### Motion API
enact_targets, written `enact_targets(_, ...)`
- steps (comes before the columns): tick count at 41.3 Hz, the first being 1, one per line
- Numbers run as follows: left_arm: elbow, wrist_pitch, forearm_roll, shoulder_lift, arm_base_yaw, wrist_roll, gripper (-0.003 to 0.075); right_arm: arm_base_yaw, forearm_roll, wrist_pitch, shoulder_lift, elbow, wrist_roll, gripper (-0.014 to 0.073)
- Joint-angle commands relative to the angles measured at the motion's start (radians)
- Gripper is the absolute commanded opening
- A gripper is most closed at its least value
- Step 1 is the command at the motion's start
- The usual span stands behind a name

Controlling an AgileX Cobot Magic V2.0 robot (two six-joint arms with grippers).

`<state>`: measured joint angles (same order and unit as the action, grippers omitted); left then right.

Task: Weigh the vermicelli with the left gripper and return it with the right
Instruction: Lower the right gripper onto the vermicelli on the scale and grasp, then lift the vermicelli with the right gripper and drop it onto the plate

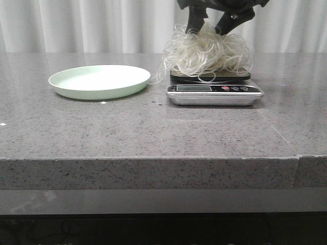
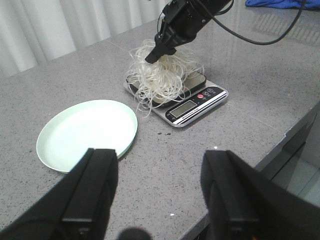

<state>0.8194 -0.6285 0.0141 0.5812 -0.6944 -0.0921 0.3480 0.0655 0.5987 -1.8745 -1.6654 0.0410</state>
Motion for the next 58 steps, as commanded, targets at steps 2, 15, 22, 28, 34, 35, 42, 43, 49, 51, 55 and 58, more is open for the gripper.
enact_targets(2,0.025,0.069,0.000,0.003,-0.003,0.013,0.0439,-0.002,0.004,0.013,0.042,-0.029,0.012,0.0396)
enact_targets(15,0.025,0.069,0.005,0.003,-0.003,0.013,0.0439,-0.002,0.004,0.046,0.042,-0.029,0.012,0.0159)
enact_targets(22,0.025,0.069,0.006,0.003,-0.003,0.013,0.0439,-0.001,0.005,0.051,0.055,-0.029,0.012,0.0159)
enact_targets(28,0.025,0.069,0.006,0.003,-0.003,0.013,0.0439,0.009,0.005,0.044,0.098,-0.030,0.012,0.0159)
enact_targets(34,0.025,0.069,0.006,0.003,-0.003,0.013,0.0439,0.025,0.005,0.015,0.151,-0.031,0.012,0.0159)
enact_targets(35,0.025,0.069,0.006,0.003,-0.003,0.013,0.0439,0.030,0.005,0.008,0.161,-0.032,0.012,0.0159)
enact_targets(42,0.025,0.069,0.006,0.003,-0.003,0.013,0.0439,0.075,0.005,0.015,0.181,-0.104,0.012,0.0159)
enact_targets(43,0.025,0.069,0.006,0.003,-0.003,0.013,0.0439,0.082,0.005,0.016,0.180,-0.121,0.012,0.0159)
enact_targets(49,0.025,0.069,0.006,0.003,-0.003,0.013,0.0439,0.145,0.005,-0.009,0.168,-0.206,0.012,0.0159)
enact_targets(51,0.025,0.069,0.006,0.003,-0.003,0.013,0.0439,0.170,0.005,-0.023,0.155,-0.239,0.012,0.0159)
enact_targets(55,0.025,0.069,0.006,0.003,-0.003,0.013,0.0439,0.208,0.005,-0.046,0.117,-0.302,0.012,0.0159)
enact_targets(58,0.025,0.071,0.006,0.003,-0.003,0.013,0.0439,0.233,0.005,-0.057,0.080,-0.348,0.012,0.0159)
